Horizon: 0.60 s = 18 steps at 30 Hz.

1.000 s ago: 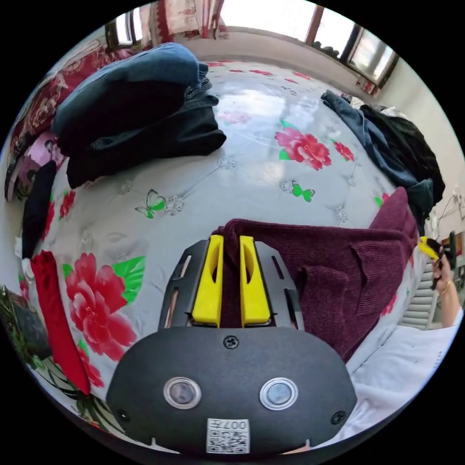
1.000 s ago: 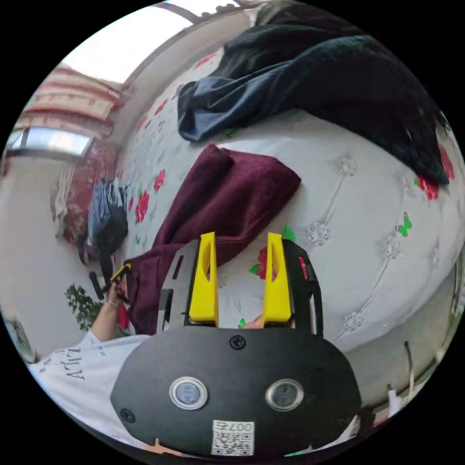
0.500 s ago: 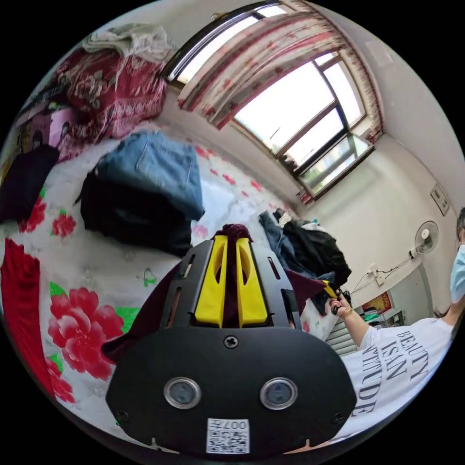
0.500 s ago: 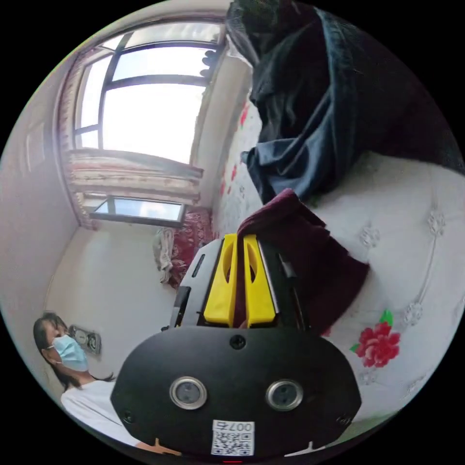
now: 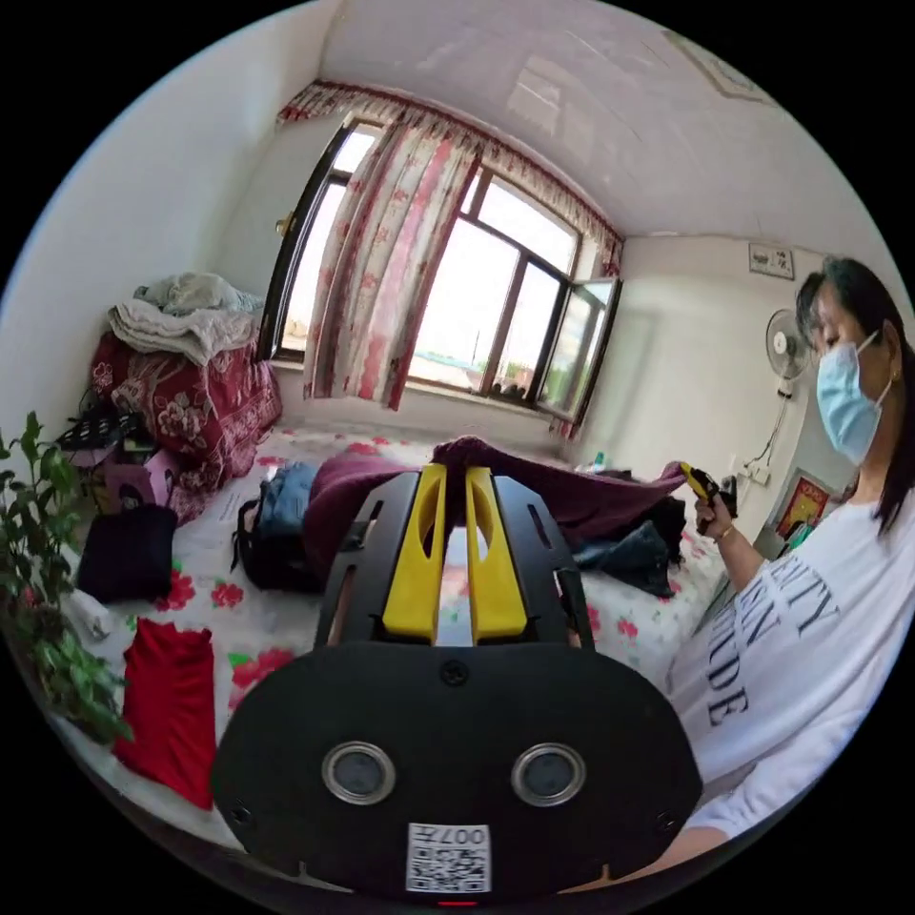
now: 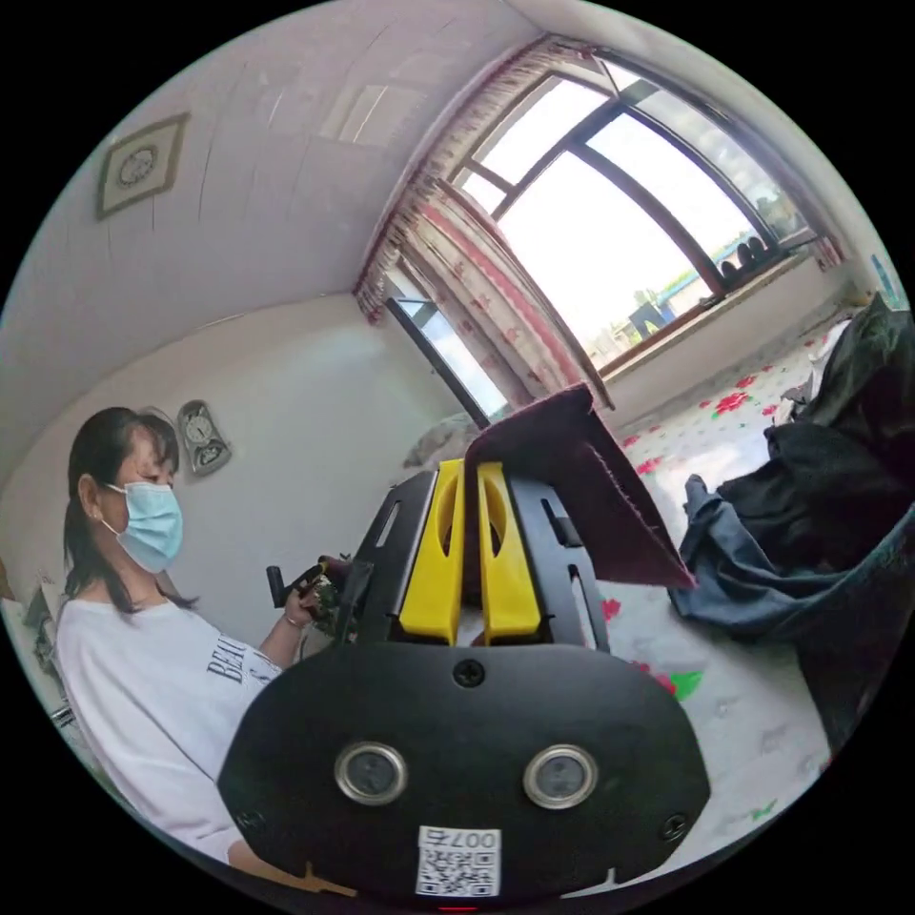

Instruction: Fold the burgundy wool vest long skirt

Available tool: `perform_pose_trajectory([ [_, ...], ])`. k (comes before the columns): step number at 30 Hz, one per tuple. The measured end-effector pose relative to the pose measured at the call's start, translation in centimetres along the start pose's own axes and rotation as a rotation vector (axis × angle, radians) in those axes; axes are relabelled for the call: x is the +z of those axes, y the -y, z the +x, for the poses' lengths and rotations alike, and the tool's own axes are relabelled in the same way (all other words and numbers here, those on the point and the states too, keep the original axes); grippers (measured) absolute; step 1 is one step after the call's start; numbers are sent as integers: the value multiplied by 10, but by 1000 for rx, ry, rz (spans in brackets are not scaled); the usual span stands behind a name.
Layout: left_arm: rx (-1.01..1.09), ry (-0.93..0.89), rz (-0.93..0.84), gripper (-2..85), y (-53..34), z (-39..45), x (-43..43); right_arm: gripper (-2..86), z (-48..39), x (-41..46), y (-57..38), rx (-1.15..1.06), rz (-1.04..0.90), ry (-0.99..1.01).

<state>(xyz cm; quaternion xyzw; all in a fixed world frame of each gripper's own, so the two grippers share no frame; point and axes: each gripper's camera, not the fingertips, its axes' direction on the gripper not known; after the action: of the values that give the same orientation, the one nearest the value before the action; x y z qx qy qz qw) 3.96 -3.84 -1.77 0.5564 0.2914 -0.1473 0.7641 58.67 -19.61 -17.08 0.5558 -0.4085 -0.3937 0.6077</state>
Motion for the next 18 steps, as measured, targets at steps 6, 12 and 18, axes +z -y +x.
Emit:
perform_pose_trajectory([
  [6,-240,147,-512,47,-159,-19,81,-1,84,-1,-182,425,-383,-481],
  [12,-813,239,-573,56,-286,-55,74,1,141,-22,-302,814,-445,-605],
  [18,-1061,290,-333,66,-305,-100,5,3,110,-27,-268,678,-407,-828],
])
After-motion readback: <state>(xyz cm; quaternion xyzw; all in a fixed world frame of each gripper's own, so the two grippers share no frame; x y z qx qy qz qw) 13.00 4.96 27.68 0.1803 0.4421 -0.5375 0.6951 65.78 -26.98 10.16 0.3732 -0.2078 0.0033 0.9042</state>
